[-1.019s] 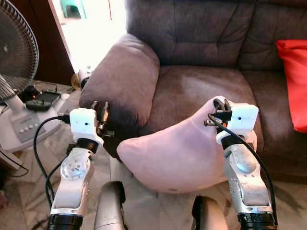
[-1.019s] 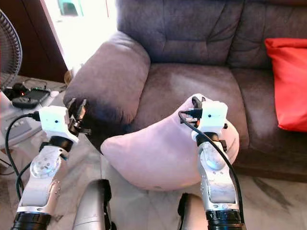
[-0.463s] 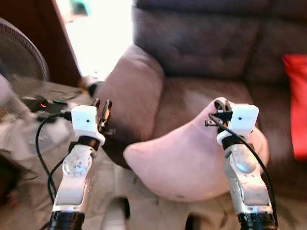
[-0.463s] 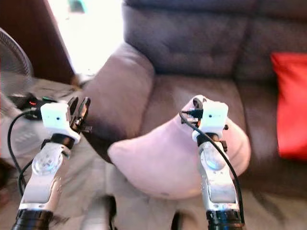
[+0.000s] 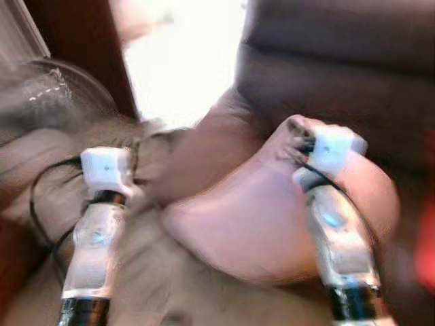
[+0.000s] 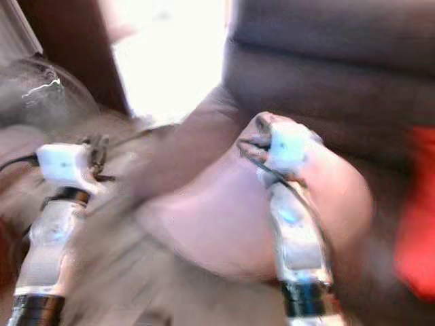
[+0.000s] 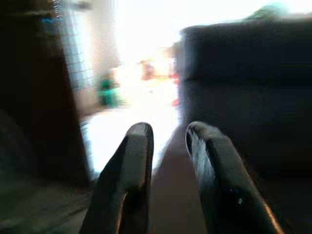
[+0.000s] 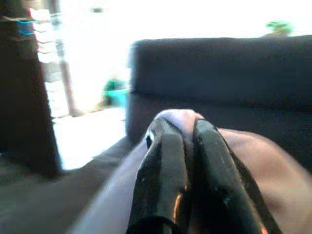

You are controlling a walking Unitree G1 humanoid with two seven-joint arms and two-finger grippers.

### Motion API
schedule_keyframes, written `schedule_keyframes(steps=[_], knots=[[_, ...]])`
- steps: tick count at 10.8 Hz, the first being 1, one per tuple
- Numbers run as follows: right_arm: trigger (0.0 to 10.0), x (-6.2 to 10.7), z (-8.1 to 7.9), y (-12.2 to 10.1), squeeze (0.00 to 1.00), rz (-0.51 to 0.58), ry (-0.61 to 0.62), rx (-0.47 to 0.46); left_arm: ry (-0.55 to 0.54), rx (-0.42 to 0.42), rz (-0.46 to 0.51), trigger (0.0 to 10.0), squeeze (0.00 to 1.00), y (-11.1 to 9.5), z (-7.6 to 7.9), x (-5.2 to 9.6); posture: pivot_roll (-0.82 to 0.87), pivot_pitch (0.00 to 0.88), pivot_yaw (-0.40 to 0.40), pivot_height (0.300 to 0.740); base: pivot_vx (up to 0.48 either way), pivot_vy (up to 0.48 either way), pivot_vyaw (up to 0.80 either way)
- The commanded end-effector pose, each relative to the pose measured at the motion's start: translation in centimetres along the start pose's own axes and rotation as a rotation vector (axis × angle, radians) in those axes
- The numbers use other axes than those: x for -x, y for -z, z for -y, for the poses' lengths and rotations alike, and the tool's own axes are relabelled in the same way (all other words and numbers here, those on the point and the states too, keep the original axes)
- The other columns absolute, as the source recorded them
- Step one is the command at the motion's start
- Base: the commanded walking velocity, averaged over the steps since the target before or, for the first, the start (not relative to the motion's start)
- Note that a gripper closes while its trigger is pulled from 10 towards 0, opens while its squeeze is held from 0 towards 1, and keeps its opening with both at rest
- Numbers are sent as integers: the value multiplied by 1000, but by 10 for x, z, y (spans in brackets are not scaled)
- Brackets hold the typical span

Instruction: Move the pillow to the sofa from floor

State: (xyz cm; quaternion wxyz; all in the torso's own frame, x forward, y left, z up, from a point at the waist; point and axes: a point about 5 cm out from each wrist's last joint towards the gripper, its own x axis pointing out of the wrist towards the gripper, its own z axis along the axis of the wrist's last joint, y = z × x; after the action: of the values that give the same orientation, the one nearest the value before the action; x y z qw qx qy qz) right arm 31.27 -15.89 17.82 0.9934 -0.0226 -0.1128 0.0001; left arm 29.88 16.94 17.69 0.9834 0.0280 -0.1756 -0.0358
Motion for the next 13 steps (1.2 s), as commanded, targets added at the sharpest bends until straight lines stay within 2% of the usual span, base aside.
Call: schedule_keyframes(steps=[1, 6, 7, 8, 11, 13], knots=[[10000, -3, 10, -17, 0, 78, 47, -8, 34, 5, -6, 10000, 0, 1, 8, 0, 78, 0, -42, 740, 0, 0, 0], [10000, -16, 6, -25, 0, 97, 15, -17, 27, 13, 11, 10000, 0, -2, 9, -6, 77, 0, -46, 740, 0, 0, 0], [10000, -20, 3, -23, 0, 80, 5, -26, 15, 44, 4, 10000, 0, -1, 9, -8, 77, 0, -45, 740, 0, 0, 0], [10000, -25, -3, -19, 0, 61, -26, -22, 31, 72, -42, 10000, 0, 7, 12, -8, 73, 0, -39, 740, 0, 0, 0], [10000, -32, -13, -21, 0, 61, -74, -45, 95, 99, -81, 10000, 0, 12, 23, -7, 77, 0, -40, 740, 0, 0, 0], [10000, -33, -12, -18, 0, 48, -73, -32, 125, 102, -87, 10000, 0, 13, 27, -7, 80, 0, -37, 740, 0, 0, 0]])
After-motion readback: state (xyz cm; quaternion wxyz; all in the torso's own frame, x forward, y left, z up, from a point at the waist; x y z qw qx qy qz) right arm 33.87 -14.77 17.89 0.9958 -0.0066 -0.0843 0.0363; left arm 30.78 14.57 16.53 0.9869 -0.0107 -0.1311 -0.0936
